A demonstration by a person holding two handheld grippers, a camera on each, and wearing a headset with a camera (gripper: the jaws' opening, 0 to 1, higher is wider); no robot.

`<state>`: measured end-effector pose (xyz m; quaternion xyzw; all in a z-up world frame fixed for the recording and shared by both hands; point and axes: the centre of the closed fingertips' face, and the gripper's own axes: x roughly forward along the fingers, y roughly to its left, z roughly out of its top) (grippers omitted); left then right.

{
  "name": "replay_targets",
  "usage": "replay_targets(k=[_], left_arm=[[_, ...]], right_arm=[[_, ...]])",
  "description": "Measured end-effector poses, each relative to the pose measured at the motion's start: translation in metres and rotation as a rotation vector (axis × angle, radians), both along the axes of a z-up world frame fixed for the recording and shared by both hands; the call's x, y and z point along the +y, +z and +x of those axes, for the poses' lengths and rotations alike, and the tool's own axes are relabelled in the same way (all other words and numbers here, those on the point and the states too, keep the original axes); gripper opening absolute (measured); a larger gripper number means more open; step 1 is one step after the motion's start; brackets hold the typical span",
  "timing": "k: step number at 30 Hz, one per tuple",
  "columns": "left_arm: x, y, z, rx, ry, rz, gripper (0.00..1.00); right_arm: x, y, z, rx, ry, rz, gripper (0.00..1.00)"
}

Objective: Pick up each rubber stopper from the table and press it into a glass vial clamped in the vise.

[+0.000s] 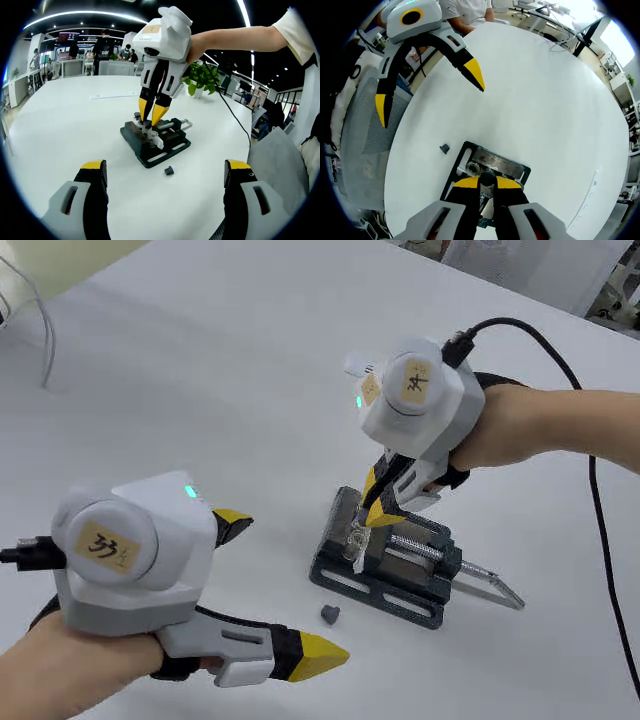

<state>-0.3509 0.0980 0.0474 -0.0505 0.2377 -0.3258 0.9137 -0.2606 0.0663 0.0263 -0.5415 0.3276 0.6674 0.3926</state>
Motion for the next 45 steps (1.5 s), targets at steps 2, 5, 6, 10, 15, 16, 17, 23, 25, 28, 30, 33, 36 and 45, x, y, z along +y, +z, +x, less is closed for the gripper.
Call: replay_targets(k=[2,5,6,10,15,16,17,23,25,28,30,33,36,45], left_arm=[[0.0002,0.0004,0.0000,-0.001,0.001,-0.001,0.97],[0.0006,0.0001,0.0002,0.000,0.001,-0.002,0.97],[0.0007,-0.0001,0.0005,0.001,0.001,-0.003,0.97],[-0.0014,0.0001,0.0012,0.004,-0.006,-0.004,0.97],[-0.0025,0.0007,0.0016,0.004,-0.006,-0.006,0.97],[-0.0025,0.0005,0.0014,0.005,-0.007,-0.006,0.96],[-0.0027,0.0002,0.0010,0.006,-0.007,-0.006,0.96],[-0.0038,0.0003,-0.0006,0.008,-0.011,-0.008,0.96],[-0.0039,-0.0001,-0.0008,0.009,-0.011,-0.006,0.96],[-0.0031,-0.0010,-0.0005,0.009,-0.010,-0.007,0.96],[-0.0027,-0.0016,-0.0003,0.009,-0.009,-0.008,0.96],[-0.0035,-0.0013,0.0000,0.010,-0.010,-0.010,0.96],[-0.0047,-0.0020,0.0001,0.011,-0.012,-0.012,0.96],[-0.0077,-0.0015,0.0013,0.009,-0.013,-0.017,0.96]], right_arm=[[0.0013,0.0003,0.0008,-0.006,0.034,0.023,0.03],[0.0001,0.0004,0.0012,-0.009,0.039,0.029,0.03],[0.0005,0.0004,-0.0001,-0.002,0.040,0.031,0.03],[0.0002,-0.0002,0.0007,-0.006,0.049,0.012,0.04],[-0.0010,-0.0008,0.0012,-0.031,0.048,-0.013,0.04],[0.0000,-0.0005,0.0010,-0.026,0.039,-0.011,0.04],[-0.0003,-0.0009,0.0009,-0.029,0.039,-0.013,0.04],[0.0025,-0.0009,0.0020,-0.033,0.003,-0.030,0.03],[0.0019,-0.0012,0.0012,-0.037,-0.015,-0.042,0.03],[0.0018,-0.0013,0.0016,-0.038,-0.042,-0.048,0.03],[0.0020,-0.0014,0.0013,-0.032,-0.063,-0.049,0.03],[0.0028,-0.0016,0.0035,-0.019,-0.145,-0.046,0.02],[0.0028,-0.0021,0.0014,-0.041,-0.171,-0.050,0.02],[0.0010,-0.0009,-0.0006,-0.063,-0.264,-0.043,0.03]])
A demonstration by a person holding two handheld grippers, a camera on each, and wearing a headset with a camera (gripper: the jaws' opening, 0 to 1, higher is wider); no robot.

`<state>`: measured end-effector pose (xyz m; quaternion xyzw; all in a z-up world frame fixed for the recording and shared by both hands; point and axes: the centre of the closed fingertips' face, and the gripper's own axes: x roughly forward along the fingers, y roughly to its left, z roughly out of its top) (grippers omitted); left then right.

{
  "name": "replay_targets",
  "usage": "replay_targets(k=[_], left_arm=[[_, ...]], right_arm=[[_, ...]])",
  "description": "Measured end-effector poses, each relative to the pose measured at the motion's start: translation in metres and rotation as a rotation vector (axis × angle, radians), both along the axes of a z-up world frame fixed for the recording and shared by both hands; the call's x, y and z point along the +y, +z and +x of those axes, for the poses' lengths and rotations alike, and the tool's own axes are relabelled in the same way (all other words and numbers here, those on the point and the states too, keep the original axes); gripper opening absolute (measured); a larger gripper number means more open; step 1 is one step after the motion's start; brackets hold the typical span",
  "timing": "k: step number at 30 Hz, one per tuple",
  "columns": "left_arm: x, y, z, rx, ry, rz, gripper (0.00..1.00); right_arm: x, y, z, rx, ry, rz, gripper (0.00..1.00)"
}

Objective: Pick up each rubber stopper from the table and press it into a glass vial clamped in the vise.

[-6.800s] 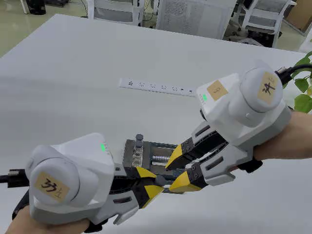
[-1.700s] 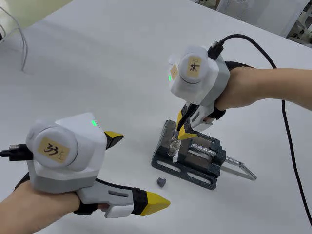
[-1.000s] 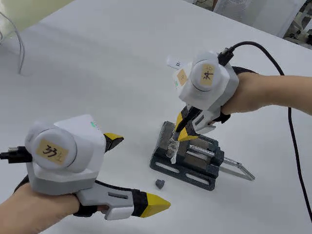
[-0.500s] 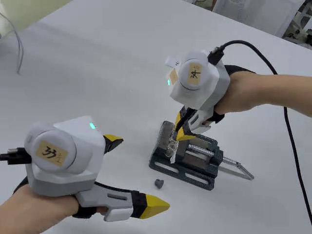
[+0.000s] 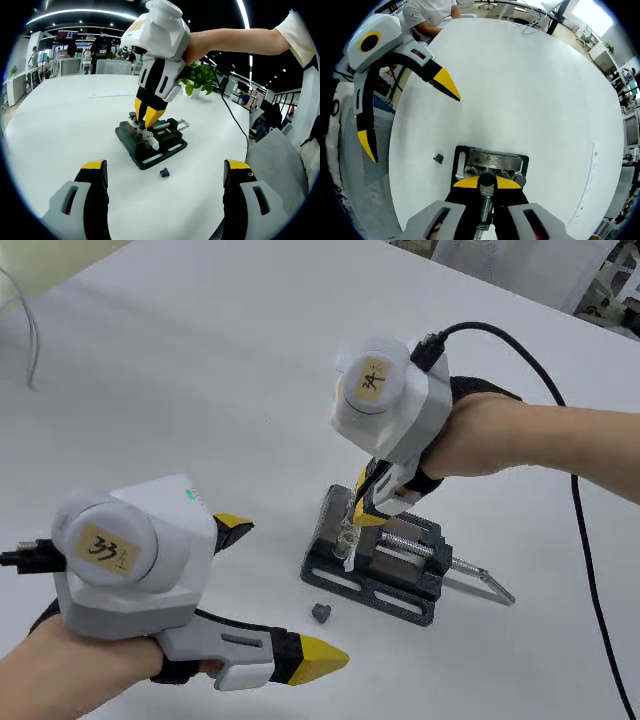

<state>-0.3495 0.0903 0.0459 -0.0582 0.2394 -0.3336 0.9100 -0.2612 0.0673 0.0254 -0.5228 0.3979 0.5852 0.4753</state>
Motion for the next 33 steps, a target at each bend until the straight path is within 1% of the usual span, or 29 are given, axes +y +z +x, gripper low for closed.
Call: replay_targets(k=[2,4,5,6,8,10,12,15,18,19,23,26,28,29,30,32,33], left_arm=[[0.000,0.000,-0.001,0.002,-0.001,0.000,0.96],[0.001,0.000,-0.001,0.002,0.001,0.000,0.96],[0.001,0.000,-0.001,0.003,0.001,0.000,0.96],[0.001,-0.001,-0.001,0.003,0.002,0.000,0.96],[0.002,0.000,-0.001,0.003,0.004,0.002,0.95],[0.003,0.000,-0.002,0.003,0.009,0.001,0.95],[0.004,-0.001,-0.002,0.007,0.011,0.000,0.95],[0.004,-0.002,-0.003,0.011,0.011,-0.002,0.95],[0.003,-0.003,-0.004,0.016,0.011,-0.003,0.95],[0.003,-0.003,-0.004,0.017,0.010,-0.006,0.95],[0.002,-0.002,-0.003,0.015,0.006,-0.005,0.95],[0.002,-0.002,-0.002,0.013,0.006,-0.007,0.95],[0.002,-0.001,-0.002,0.012,0.006,-0.009,0.95],[0.002,-0.001,-0.001,0.011,0.007,-0.008,0.95],[0.003,-0.002,-0.001,0.012,0.007,-0.007,0.95],[0.003,-0.002,-0.001,0.014,0.006,-0.007,0.95],[0.004,-0.002,-0.001,0.014,0.006,-0.005,0.95]], right_arm=[[0.000,0.000,0.001,0.002,0.004,0.008,0.04],[0.000,0.000,0.002,-0.001,0.046,0.015,0.04],[0.000,0.000,0.002,-0.001,0.043,0.015,0.05],[0.000,0.000,0.002,-0.003,0.068,0.014,0.05],[0.001,-0.001,0.003,-0.003,0.062,0.012,0.06],[0.000,-0.001,0.003,-0.009,0.098,0.009,0.06],[0.000,0.000,0.002,-0.009,0.095,0.010,0.07],[0.000,-0.001,0.003,-0.015,0.124,0.011,0.07],[0.000,0.000,0.003,-0.016,0.118,0.009,0.09],[0.001,0.000,0.002,-0.013,0.115,0.018,0.10],[0.006,0.004,0.003,-0.007,0.106,0.044,0.19],[0.007,0.009,0.002,0.000,0.099,0.061,0.18],[0.008,0.014,-0.001,0.031,0.080,0.079,0.15],[0.006,0.016,-0.004,0.048,0.087,0.077,0.14],[0.004,0.016,-0.003,0.047,0.087,0.072,0.14],[-0.002,0.015,-0.002,0.039,0.117,0.055,0.14],[-0.003,0.014,-0.001,0.038,0.121,0.053,0.12]])
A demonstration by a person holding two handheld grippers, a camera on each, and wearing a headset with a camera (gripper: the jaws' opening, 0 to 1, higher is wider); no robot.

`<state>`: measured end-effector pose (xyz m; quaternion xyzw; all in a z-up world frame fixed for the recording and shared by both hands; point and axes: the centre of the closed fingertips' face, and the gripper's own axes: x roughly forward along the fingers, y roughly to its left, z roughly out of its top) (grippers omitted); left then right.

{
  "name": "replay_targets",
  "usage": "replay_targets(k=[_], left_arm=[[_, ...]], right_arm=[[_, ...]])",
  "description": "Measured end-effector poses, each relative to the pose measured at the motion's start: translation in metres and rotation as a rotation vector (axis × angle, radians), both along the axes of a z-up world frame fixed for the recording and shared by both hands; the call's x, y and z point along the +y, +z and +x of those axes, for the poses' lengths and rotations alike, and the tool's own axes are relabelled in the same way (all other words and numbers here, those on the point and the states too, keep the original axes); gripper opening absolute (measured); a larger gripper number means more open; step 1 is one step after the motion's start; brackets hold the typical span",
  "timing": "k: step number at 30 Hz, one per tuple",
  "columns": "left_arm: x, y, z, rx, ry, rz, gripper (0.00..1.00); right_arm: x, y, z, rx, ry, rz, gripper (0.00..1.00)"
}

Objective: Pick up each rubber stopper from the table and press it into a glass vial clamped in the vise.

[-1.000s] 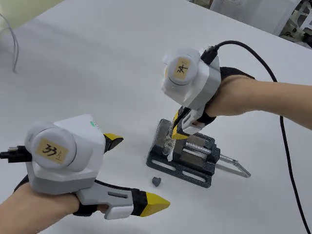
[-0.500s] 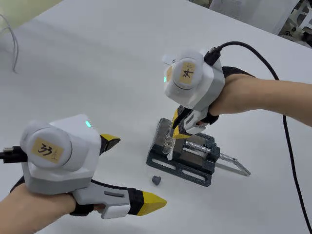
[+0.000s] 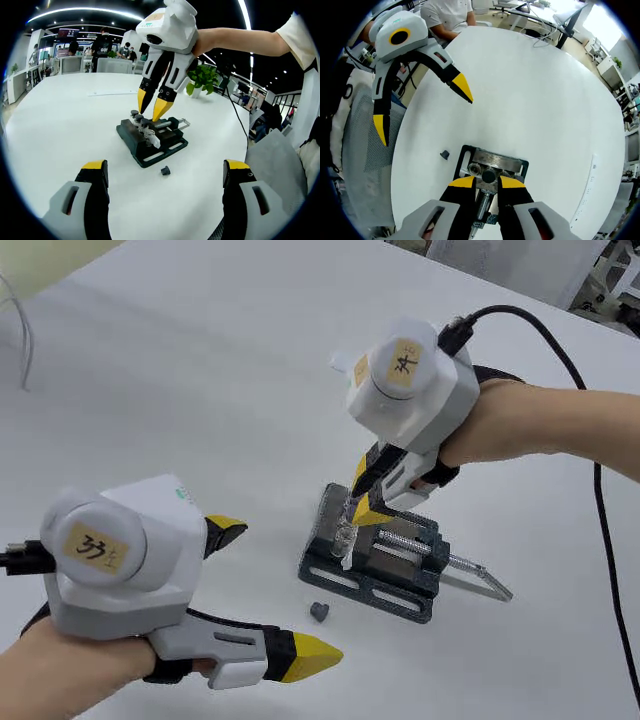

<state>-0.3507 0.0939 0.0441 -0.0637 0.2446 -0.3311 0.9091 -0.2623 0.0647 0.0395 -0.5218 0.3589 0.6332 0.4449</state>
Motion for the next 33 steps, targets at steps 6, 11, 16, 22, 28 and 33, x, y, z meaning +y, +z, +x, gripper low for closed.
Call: replay_targets(k=[6,11,16,22,28,33], left_arm=[[0.0023,-0.0012,-0.0003,0.007,0.002,0.005,0.95],[0.0031,-0.0026,-0.0010,0.013,0.003,0.007,0.95],[0.0035,-0.0049,-0.0017,0.019,0.002,0.010,0.95],[0.0029,-0.0053,-0.0026,0.023,0.001,0.010,0.95],[0.0037,-0.0063,-0.0026,0.026,0.003,0.007,0.95],[0.0032,-0.0072,-0.0027,0.029,0.007,0.003,0.95]], right_arm=[[-0.0025,-0.0038,0.0055,0.013,-0.011,0.008,0.04],[0.0011,-0.0054,0.0058,0.031,-0.030,0.021,0.02],[0.0017,-0.0071,0.0058,0.033,-0.030,0.022,0.02],[0.0023,-0.0095,0.0057,0.035,-0.028,0.020,0.00],[0.0023,-0.0097,0.0059,0.029,-0.019,0.016,0.00],[0.0020,-0.0093,0.0050,0.012,0.005,0.010,0.00]])
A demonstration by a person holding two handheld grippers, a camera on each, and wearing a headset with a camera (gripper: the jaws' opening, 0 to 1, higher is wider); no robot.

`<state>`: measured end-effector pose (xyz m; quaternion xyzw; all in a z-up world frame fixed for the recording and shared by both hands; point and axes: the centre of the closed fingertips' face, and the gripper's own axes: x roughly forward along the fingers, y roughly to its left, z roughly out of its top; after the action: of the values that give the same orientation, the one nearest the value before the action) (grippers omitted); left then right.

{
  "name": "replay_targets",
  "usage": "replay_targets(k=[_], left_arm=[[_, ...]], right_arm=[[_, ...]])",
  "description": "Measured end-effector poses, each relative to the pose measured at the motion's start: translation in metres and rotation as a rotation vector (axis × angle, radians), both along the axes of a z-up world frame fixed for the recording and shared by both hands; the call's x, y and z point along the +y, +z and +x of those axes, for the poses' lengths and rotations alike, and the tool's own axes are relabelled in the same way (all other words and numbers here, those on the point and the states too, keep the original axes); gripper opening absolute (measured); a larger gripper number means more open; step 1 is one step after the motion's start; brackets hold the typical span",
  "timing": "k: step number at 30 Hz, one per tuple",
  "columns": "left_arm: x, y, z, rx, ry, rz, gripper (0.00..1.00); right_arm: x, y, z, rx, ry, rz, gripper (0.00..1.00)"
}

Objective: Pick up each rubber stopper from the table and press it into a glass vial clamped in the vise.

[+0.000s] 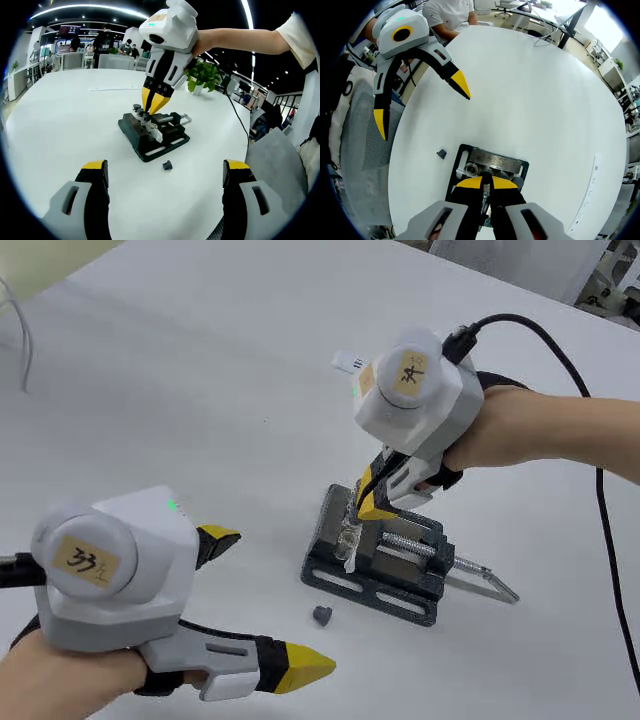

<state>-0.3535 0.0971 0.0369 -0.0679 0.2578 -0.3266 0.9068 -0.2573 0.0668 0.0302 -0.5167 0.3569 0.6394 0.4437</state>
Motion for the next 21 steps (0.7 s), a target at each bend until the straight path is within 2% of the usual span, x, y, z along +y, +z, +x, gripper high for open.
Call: replay_targets(k=[10,12,18,19,21], left_arm=[[-0.0013,-0.0039,0.0009,0.007,-0.001,-0.006,0.94],[-0.0018,-0.0044,0.0012,0.008,-0.003,-0.008,0.94],[-0.0030,-0.0051,0.0029,0.009,0.000,-0.015,0.95],[-0.0030,-0.0056,0.0029,0.011,0.001,-0.016,0.95],[-0.0030,-0.0071,0.0029,0.015,0.003,-0.019,0.94]], right_arm=[[0.0006,-0.0007,0.0003,-0.006,0.020,0.005,0.00],[0.0011,-0.0006,0.0010,0.000,-0.002,0.001,0.00],[0.0008,-0.0018,0.0018,0.028,-0.006,-0.013,0.00],[-0.0006,-0.0025,0.0016,0.038,-0.033,-0.024,0.00],[-0.0006,-0.0022,-0.0006,0.052,-0.037,-0.040,0.00]])
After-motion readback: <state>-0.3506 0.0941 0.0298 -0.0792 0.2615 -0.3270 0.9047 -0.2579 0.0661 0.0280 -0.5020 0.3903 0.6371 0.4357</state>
